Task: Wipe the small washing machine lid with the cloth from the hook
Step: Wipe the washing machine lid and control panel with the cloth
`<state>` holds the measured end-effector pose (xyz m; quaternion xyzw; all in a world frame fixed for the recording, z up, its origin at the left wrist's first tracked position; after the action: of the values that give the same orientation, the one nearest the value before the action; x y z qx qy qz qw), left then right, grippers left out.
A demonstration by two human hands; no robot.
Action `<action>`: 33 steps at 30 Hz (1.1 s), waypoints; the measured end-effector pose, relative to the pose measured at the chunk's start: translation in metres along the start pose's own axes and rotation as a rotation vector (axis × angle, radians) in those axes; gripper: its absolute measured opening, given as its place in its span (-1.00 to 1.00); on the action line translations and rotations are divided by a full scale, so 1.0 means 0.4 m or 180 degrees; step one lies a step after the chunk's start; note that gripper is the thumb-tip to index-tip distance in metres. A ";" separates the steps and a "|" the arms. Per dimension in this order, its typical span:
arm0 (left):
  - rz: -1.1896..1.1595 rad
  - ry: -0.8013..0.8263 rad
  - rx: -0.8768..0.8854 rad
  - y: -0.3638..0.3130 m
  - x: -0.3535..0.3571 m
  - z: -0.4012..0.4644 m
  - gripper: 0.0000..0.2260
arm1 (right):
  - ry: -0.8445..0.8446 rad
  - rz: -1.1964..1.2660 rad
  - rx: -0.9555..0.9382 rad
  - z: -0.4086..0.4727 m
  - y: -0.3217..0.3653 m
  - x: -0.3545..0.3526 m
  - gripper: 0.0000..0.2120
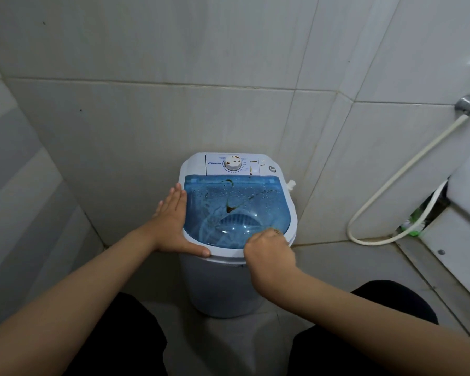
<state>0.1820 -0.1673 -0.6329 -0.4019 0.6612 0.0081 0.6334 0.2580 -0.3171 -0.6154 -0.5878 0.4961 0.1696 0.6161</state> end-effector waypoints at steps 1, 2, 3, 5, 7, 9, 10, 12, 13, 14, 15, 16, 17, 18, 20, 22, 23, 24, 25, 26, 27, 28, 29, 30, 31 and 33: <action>0.0000 -0.0001 -0.0002 0.000 0.000 0.000 0.45 | 0.0030 0.0075 -0.0039 0.002 0.014 -0.010 -0.70; -0.0001 0.0004 -0.0002 -0.001 0.000 0.000 0.45 | 0.0067 0.0180 -0.0062 0.000 0.025 -0.024 -0.71; -0.0001 0.0009 -0.0002 -0.002 0.000 0.000 0.45 | 0.0091 0.0324 -0.0094 -0.004 0.034 -0.041 -0.71; 0.0010 0.0005 -0.0001 -0.003 0.000 -0.001 0.46 | 0.0116 0.0823 -0.0205 -0.017 0.037 -0.080 -0.74; 0.0008 0.0001 0.0010 -0.004 0.001 -0.001 0.46 | 0.0157 0.1654 -0.0281 -0.028 0.002 -0.118 -0.91; 0.0006 -0.0010 0.0023 -0.003 0.001 -0.002 0.46 | 0.0439 0.2639 -0.0183 -0.008 -0.066 -0.122 -0.91; 0.0000 -0.0010 0.0028 -0.003 0.001 -0.002 0.45 | 0.0549 0.3064 -0.0075 0.015 -0.107 -0.118 -0.94; -0.0016 -0.0015 0.0041 -0.002 -0.001 -0.001 0.45 | 0.0362 0.3439 0.0260 0.079 -0.203 -0.111 -0.81; -0.0021 -0.0016 0.0051 -0.002 -0.002 0.000 0.44 | 0.0151 0.3467 0.0420 0.114 -0.249 -0.110 -0.79; -0.0023 -0.0015 0.0060 -0.002 -0.003 0.000 0.44 | -0.0076 0.3416 0.0552 0.147 -0.291 -0.112 -0.80; -0.0024 -0.0012 0.0065 -0.001 -0.002 0.001 0.43 | -0.0264 0.3271 0.0641 0.179 -0.326 -0.115 -0.81; -0.0026 -0.0010 0.0070 0.000 -0.001 0.002 0.42 | -0.0432 0.3070 0.0695 0.215 -0.355 -0.116 -0.79; -0.0027 -0.0011 0.0080 0.000 0.000 0.003 0.42 | -0.0586 0.2841 0.0732 0.248 -0.378 -0.119 -0.76; -0.0030 -0.0013 0.0086 0.001 0.001 0.003 0.41 | -0.0731 0.2599 0.0738 0.282 -0.395 -0.121 -0.73; -0.0045 -0.0021 0.0083 0.004 0.000 0.006 0.41 | -0.0994 0.2084 0.0646 0.347 -0.406 -0.126 -0.67; -0.0044 -0.0033 0.0072 0.007 0.001 0.007 0.40 | -0.1102 0.1667 0.0524 0.400 -0.396 -0.123 -0.63; -0.0034 -0.0041 0.0066 0.009 0.001 0.009 0.39 | -0.1094 0.1518 0.0469 0.425 -0.388 -0.116 -0.60; -0.0023 -0.0046 0.0066 0.009 0.001 0.009 0.39 | -0.1063 0.1389 0.0398 0.448 -0.378 -0.105 -0.58; -0.0014 -0.0050 0.0073 0.009 0.002 0.008 0.38 | -0.1010 0.1299 0.0309 0.463 -0.364 -0.092 -0.56; -0.0015 -0.0059 0.0074 0.010 0.003 0.009 0.39 | -0.0952 0.1255 0.0222 0.476 -0.347 -0.078 -0.53; -0.0022 -0.0068 0.0067 0.013 0.003 0.011 0.39 | -0.0916 0.1258 0.0164 0.483 -0.333 -0.069 -0.50; -0.0033 -0.0071 0.0061 0.016 0.002 0.013 0.40 | -0.0908 0.1268 0.0146 0.485 -0.321 -0.062 -0.46; -0.0044 -0.0073 0.0063 0.017 0.002 0.013 0.40 | -0.0909 0.1254 0.0162 0.480 -0.313 -0.057 -0.42; -0.0054 -0.0076 0.0066 0.018 0.001 0.014 0.40 | -0.0933 0.1213 0.0179 0.473 -0.307 -0.053 -0.39; -0.0059 -0.0081 0.0068 0.019 0.001 0.015 0.41 | -0.0972 0.1162 0.0175 0.463 -0.300 -0.050 -0.38; -0.0052 -0.0073 0.0065 0.018 0.002 0.014 0.41 | -0.1052 0.1070 0.0087 0.444 -0.285 -0.039 -0.40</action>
<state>0.1831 -0.1600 -0.6382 -0.4007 0.6507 0.0008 0.6451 0.4145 -0.1814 -0.5722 -0.4528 0.4817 0.3569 0.6600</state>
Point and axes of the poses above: each hand's wrist, its own z-axis towards the middle knuckle, its own x-axis out of the palm, y = z × x, the point moved 10 cm from there along z, towards the middle knuckle, and after that the axes turned 11 degrees about -z, right-handed, at the moved point
